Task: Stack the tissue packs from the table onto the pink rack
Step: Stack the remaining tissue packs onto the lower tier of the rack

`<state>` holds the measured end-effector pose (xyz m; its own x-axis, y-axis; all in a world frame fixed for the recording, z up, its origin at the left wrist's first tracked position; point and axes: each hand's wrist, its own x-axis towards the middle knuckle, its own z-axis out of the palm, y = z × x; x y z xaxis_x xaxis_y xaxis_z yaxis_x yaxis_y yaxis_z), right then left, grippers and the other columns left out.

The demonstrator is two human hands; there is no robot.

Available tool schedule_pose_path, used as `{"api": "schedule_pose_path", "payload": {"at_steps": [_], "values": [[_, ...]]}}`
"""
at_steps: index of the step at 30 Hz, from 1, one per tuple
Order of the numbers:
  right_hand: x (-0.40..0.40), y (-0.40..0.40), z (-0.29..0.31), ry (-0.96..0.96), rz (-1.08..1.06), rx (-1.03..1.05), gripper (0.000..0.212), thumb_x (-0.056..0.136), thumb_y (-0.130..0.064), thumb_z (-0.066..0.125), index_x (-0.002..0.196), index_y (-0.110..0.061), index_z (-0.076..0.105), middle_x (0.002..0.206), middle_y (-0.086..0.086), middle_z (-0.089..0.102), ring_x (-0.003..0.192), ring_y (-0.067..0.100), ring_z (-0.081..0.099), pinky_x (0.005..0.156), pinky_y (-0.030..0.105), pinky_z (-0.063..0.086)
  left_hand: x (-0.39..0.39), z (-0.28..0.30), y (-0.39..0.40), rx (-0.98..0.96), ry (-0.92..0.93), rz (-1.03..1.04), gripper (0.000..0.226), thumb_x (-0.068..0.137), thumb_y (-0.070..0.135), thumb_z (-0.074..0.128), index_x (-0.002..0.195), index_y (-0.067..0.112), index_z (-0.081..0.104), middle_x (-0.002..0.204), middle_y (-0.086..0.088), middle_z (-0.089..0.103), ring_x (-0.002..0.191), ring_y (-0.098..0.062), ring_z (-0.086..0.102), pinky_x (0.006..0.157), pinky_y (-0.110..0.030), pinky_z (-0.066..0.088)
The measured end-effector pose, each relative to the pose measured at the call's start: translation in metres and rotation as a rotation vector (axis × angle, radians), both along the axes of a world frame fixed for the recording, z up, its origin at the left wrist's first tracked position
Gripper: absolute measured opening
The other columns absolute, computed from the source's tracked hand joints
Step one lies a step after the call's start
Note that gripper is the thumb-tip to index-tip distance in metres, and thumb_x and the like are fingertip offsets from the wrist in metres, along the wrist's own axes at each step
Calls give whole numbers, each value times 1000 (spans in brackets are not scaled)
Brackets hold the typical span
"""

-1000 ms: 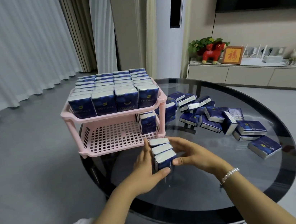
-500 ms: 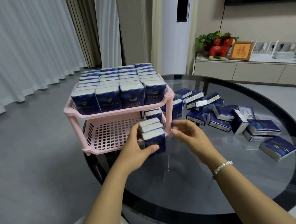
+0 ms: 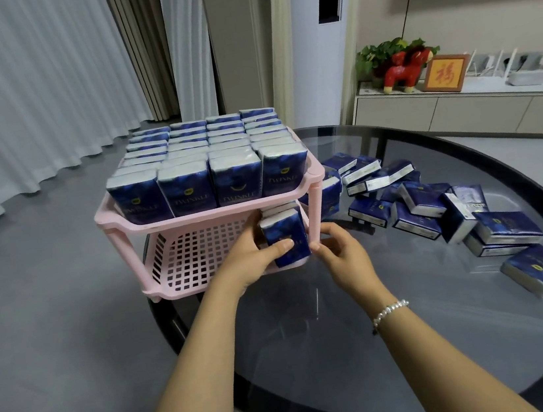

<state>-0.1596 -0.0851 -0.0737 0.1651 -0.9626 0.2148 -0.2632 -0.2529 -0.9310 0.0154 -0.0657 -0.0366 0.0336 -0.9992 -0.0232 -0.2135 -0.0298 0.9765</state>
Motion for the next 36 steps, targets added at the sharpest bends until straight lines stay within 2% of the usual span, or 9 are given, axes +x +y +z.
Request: {"api": "schedule_pose_path", "payload": {"at_steps": [2,7,11,17,22,26,31,33,36], "values": [[0,0,0,4,-3,-2,20,91,-17,58,109,-26,58,107,-5,64,91,5,61,74,15,47,-2,-2,-4,-20,-83,36,64,83,16,71,134,35,37,132,5,54,121,-17,52,93,-36,51],[1,0,0,7,-20,-19,20,90,-15,58,106,-28,59,102,-8,64,89,4,60,74,13,46,-8,-4,-10,-71,-284,128,71,83,23,70,141,30,29,143,-1,37,130,-21,41,110,-40,35],[1,0,0,18,-15,-20,21,91,-16,58,109,-25,60,104,-7,65,90,6,60,77,17,48,-8,-5,-9,-123,-394,128,75,83,20,70,143,22,25,141,-5,36,132,-23,38,110,-35,32],[2,2,2,10,-8,-18,20,91,-16,57,107,-28,58,105,-8,63,91,5,60,76,15,46,-10,-5,-7,-109,-612,48,82,84,24,68,146,42,18,147,-4,22,135,-29,32,114,-42,29],[2,3,2,24,-13,-30,21,92,-18,56,112,-25,58,106,-9,63,89,2,59,71,10,46,-11,-5,-6,-48,-749,62,85,86,30,65,148,43,8,149,-7,19,137,-32,25,114,-42,23],[3,5,1,10,-9,-42,19,92,-20,57,109,-27,57,101,-10,64,88,3,60,71,8,45,-13,-7,0,-20,-618,2,100,81,43,68,148,37,-6,155,-3,6,143,-28,18,115,-44,23],[5,6,2,-21,-15,-45,15,91,-22,58,104,-30,58,99,-14,64,88,3,61,72,8,44,-25,-1,3,-223,-550,75,72,90,36,59,147,35,15,153,1,7,142,-19,20,111,-33,25],[5,6,2,-24,-17,-46,14,91,-23,58,102,-31,58,99,-13,65,88,2,61,71,6,43,-27,0,1,-206,-566,83,57,92,34,56,143,34,30,153,2,10,140,-18,21,111,-32,24],[5,5,1,-23,-17,-51,14,91,-22,57,104,-29,59,101,-11,65,89,3,61,72,7,44,-28,-2,-2,-158,-581,84,53,93,33,56,141,33,34,154,2,9,141,-19,20,112,-34,23]]}}
